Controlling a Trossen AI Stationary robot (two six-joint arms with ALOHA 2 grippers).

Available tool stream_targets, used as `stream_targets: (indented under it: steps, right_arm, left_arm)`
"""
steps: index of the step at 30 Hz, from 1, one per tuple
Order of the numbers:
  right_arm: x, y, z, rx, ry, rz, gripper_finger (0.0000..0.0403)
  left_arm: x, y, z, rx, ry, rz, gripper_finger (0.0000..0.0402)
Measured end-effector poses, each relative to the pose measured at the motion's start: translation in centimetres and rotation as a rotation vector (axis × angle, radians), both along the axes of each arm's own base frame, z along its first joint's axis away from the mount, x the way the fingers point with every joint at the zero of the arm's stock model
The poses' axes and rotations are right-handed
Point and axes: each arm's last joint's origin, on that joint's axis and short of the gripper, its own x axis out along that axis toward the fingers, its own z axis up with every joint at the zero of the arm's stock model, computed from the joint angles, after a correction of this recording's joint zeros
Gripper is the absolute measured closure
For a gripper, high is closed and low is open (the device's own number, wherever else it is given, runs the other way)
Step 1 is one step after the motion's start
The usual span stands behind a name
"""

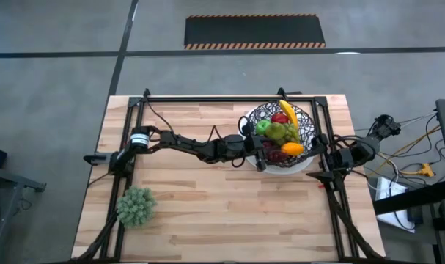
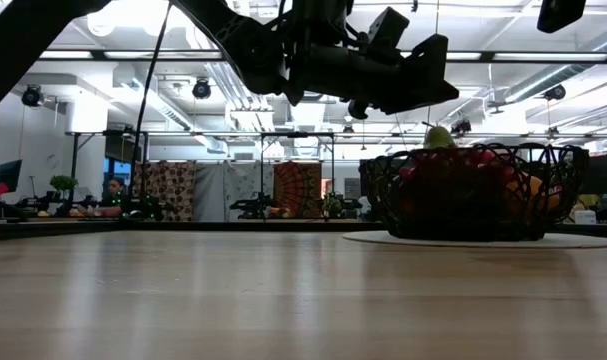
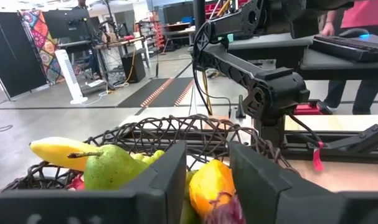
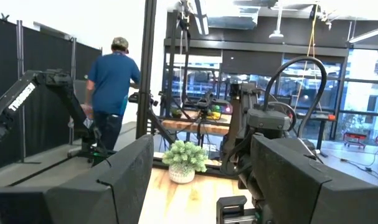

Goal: Build produce basket
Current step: Return to Home Position

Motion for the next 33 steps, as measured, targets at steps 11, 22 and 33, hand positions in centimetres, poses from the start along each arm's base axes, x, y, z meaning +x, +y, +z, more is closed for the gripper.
stream_targets:
  steps: [11,22,33]
  right_arm:
    - [0.0,0.0,-0.1,0.001,0.01,0.002,0.0149]
    - [0.2,0.1,-0.9,-0.056,0.064,0.006,0.0149]
    - [1.2,-0.2,-3.9,-0.015,-0.028,-0.176,0.0149]
  left_arm:
    - [0.0,-0.6,0.0,0.0,0.001,-0.012,0.0281]
    - [-0.6,-3.5,1.6,0.15,0.045,-0.079,0.0281]
    - [-7.3,-7.4,4.1,0.29,0.113,-0.215,0.0281]
